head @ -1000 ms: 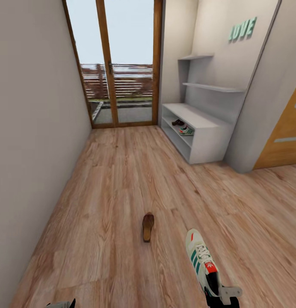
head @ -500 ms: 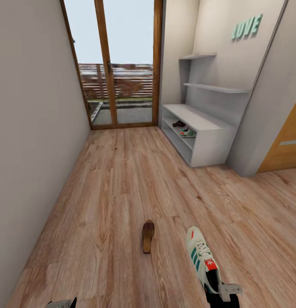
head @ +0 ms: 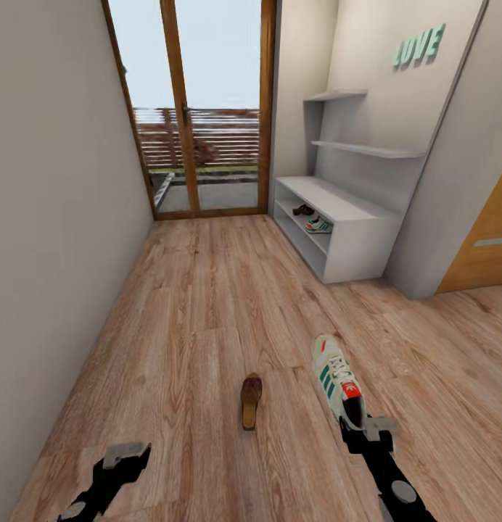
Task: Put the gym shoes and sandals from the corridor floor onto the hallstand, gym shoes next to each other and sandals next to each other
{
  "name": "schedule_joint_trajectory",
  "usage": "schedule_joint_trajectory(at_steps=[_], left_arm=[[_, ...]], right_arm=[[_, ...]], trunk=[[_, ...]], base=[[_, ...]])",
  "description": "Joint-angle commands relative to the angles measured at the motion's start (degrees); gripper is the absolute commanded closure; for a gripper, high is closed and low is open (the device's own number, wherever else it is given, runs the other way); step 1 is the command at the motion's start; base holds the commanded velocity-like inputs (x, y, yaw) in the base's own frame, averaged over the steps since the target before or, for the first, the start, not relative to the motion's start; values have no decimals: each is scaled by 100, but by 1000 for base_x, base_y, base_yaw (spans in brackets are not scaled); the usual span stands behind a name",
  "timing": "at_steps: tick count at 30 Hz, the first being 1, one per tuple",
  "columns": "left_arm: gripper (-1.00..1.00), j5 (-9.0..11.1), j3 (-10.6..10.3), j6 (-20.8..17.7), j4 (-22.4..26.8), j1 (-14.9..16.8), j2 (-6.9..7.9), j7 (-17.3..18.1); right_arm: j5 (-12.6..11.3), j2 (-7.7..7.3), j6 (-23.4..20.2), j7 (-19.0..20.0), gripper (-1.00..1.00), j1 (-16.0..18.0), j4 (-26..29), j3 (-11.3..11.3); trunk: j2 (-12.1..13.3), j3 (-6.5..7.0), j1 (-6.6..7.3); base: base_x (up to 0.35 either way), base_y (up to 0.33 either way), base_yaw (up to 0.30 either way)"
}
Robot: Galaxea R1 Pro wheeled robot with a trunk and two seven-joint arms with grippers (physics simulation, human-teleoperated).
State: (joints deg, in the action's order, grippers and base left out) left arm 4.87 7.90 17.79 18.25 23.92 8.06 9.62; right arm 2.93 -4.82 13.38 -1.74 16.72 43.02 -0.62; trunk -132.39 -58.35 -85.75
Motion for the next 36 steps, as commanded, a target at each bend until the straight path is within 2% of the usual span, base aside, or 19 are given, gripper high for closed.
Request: schedule_joint_trajectory(at_steps=[1,2,4,7,12,21,36], left_arm=[[-100,16,26,-112,-1,78,-7,48],[-100,-77,26,-328,10,226,-24,26],[-100,-218,16,-498,-13,350,-26,4],[-100,-357,-11,-500,-34,331,-13,-1],[-100,-403,-9,-489,-17,311,2,-4],[-100,-408,29,-470,-58,315,-11,-4],[-100,-390,36,-462,-67,305,-9,-4]], right_arm=[[27,0,-129,-16,100,34,104,0],[17,-1,-463,-11,100,84,442,2],[8,15,-868,-17,100,124,1021,35],[19,11,-1012,-19,100,137,1188,35],[12,3,-1026,-25,100,137,1169,28],[25,12,-1035,-28,100,130,1165,28],[24,12,-1040,-28,100,130,1165,26]], trunk=[[-2,-6,1],[-2,-6,1],[-2,-6,1],[-2,-6,1],[-2,-6,1],[-2,-6,1],[-2,-6,1]], base=[[0,0,0],[0,0,0],[0,0,0],[0,0,0],[78,-4,0],[315,-88,-15],[320,-102,-268]])
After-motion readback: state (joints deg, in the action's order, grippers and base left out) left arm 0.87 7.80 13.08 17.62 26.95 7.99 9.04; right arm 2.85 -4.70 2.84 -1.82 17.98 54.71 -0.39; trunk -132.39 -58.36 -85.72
